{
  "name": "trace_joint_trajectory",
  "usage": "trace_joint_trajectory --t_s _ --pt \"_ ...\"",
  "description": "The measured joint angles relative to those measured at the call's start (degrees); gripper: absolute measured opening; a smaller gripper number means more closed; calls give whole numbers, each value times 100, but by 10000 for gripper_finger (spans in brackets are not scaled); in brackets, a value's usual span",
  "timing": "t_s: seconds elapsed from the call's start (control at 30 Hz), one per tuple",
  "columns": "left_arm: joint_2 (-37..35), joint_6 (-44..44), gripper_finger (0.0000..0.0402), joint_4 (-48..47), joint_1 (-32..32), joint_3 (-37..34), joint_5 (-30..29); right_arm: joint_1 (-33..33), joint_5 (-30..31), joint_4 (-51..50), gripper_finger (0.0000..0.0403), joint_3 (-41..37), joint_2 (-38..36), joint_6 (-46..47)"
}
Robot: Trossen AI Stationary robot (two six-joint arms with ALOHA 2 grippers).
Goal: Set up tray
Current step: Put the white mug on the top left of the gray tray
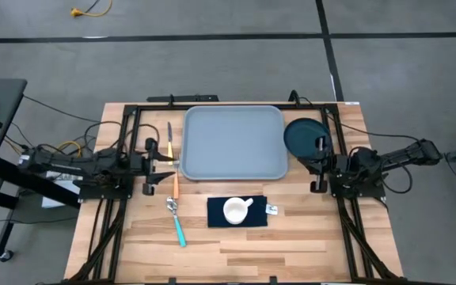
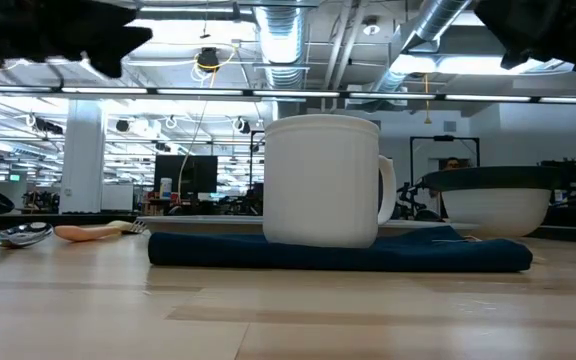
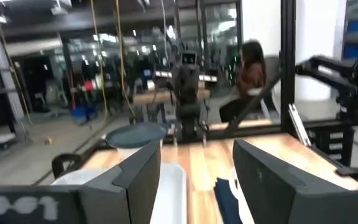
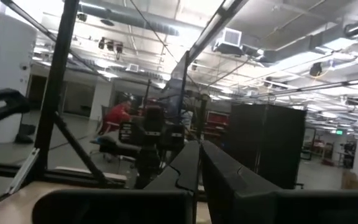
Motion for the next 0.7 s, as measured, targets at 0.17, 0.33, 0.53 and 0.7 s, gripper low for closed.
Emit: trace_joint_trajectory --t_s 0.17,0.33,0.53,0.7 --pt "2038 830 192 -474 1 1209 327 -128 0 -62 11 0 174 7" --pt "3496 1818 192 -1546 45 2491 1312 -158 0 -261 11 0 455 54" --pt "4458 1365 192 -2176 435 3559 1359 -158 -2 -286 11 0 828 20" --pt "5158 690 192 -2189 585 4095 1715 -146 -2 -305 11 0 1031 107"
